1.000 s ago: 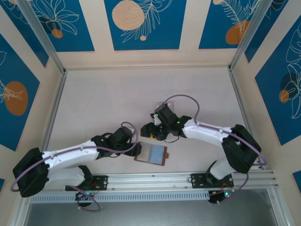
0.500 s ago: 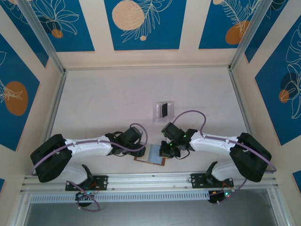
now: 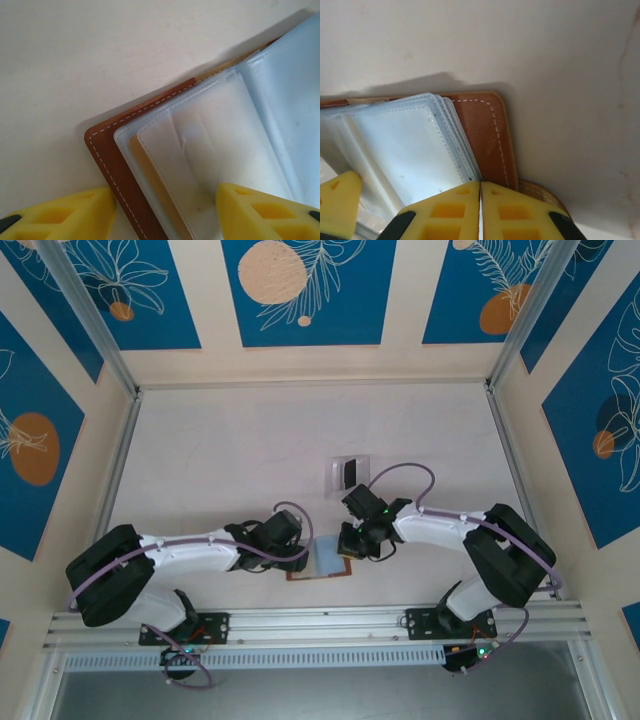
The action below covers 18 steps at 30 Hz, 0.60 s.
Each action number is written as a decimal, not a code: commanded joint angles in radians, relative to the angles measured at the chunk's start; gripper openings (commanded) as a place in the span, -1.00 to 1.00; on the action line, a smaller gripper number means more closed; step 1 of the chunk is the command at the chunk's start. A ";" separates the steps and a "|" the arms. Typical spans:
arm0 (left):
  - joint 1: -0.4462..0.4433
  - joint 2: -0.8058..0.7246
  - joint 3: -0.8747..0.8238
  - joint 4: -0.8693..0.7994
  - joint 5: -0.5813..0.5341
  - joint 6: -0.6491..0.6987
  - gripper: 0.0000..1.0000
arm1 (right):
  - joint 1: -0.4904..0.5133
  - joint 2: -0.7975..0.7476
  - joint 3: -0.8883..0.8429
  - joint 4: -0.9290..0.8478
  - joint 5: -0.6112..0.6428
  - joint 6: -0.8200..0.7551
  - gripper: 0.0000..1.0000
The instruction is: Put the credit cards into the card holder
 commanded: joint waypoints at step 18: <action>-0.017 0.048 -0.085 0.073 -0.029 -0.052 0.00 | -0.294 0.117 0.607 -0.412 0.285 -0.425 -0.29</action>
